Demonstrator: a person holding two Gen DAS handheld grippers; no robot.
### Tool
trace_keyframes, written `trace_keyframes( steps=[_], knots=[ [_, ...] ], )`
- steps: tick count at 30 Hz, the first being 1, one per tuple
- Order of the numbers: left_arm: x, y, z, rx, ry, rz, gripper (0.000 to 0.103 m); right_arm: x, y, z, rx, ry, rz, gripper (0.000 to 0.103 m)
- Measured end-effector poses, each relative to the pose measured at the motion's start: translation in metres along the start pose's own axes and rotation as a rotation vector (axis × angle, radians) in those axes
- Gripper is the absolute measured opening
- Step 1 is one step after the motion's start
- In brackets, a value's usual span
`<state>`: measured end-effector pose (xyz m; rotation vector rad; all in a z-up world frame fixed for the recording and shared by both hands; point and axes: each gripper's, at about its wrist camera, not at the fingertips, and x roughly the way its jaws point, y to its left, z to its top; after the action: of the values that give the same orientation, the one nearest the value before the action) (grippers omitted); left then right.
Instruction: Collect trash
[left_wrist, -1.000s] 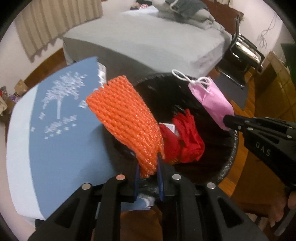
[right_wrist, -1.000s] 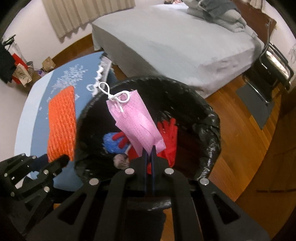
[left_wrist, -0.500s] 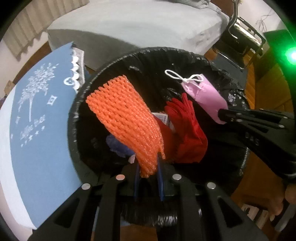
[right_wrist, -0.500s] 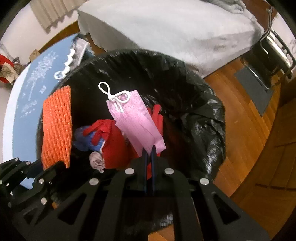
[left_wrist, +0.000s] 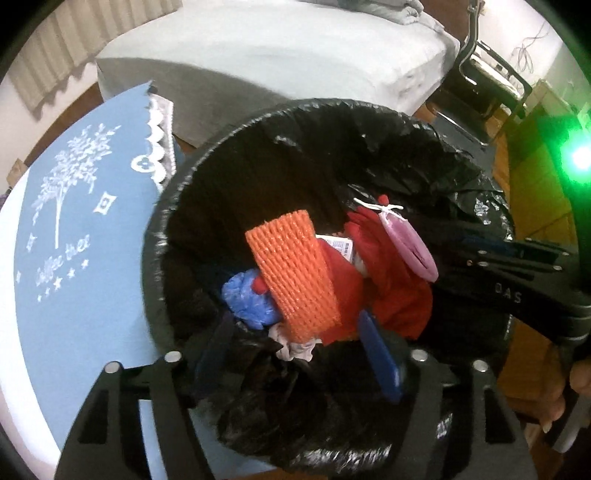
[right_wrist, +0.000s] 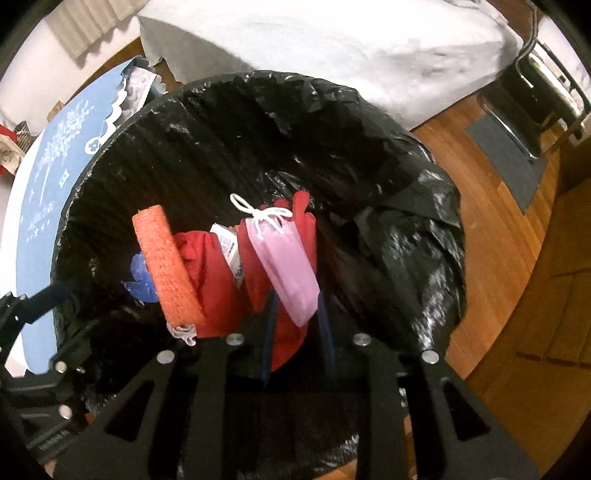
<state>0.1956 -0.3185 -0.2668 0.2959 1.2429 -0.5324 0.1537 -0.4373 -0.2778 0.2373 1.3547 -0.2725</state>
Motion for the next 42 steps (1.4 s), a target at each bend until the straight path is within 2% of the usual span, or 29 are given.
trace_keyframes(
  steps=[2,3,5,7,9,16,19,22,25,28,30,32,33,36,39,42],
  knots=[
    [-0.006,0.005,-0.002,-0.001,-0.013,0.016,0.083,-0.003,0.0,-0.004,0.004,-0.003,-0.003,0.023],
    [-0.009,0.007,-0.004,-0.004,-0.02,0.024,0.085,-0.008,0.002,-0.008,0.004,-0.01,-0.006,0.027],
    [-0.019,0.015,-0.009,-0.018,-0.034,0.023,0.089,-0.016,0.007,-0.015,0.003,-0.023,-0.015,0.038],
    [-0.029,0.023,-0.016,-0.041,-0.042,0.03,0.092,-0.024,0.013,-0.02,0.007,-0.037,-0.021,0.057],
    [-0.037,0.03,-0.021,-0.049,-0.045,0.022,0.093,-0.033,0.022,-0.027,-0.002,-0.05,-0.026,0.064],
    [-0.092,0.065,-0.055,-0.108,-0.149,0.049,0.094,-0.08,0.064,-0.051,-0.023,-0.152,-0.046,0.086],
    [-0.121,0.082,-0.074,-0.149,-0.188,0.087,0.095,-0.101,0.087,-0.063,-0.016,-0.192,-0.078,0.087],
    [-0.142,0.095,-0.092,-0.182,-0.223,0.119,0.097,-0.123,0.11,-0.076,0.014,-0.237,-0.104,0.095],
    [-0.156,0.111,-0.111,-0.203,-0.223,0.155,0.097,-0.145,0.138,-0.092,0.011,-0.301,-0.125,0.098],
    [-0.17,0.128,-0.126,-0.232,-0.222,0.197,0.097,-0.154,0.163,-0.104,-0.019,-0.277,-0.171,0.098],
    [-0.183,0.141,-0.137,-0.263,-0.234,0.221,0.097,-0.159,0.179,-0.111,-0.047,-0.24,-0.158,0.098],
    [-0.196,0.151,-0.147,-0.301,-0.25,0.254,0.097,-0.169,0.187,-0.119,-0.05,-0.245,-0.127,0.098],
    [-0.204,0.155,-0.152,-0.311,-0.269,0.265,0.097,-0.18,0.192,-0.125,-0.045,-0.266,-0.094,0.098],
    [-0.229,0.165,-0.167,-0.353,-0.315,0.329,0.097,-0.21,0.201,-0.139,-0.023,-0.34,-0.082,0.098],
    [-0.247,0.172,-0.179,-0.384,-0.318,0.324,0.097,-0.234,0.214,-0.149,-0.02,-0.388,-0.081,0.098],
    [-0.261,0.176,-0.19,-0.408,-0.342,0.263,0.097,-0.248,0.224,-0.155,-0.025,-0.403,-0.073,0.098]
  ],
)
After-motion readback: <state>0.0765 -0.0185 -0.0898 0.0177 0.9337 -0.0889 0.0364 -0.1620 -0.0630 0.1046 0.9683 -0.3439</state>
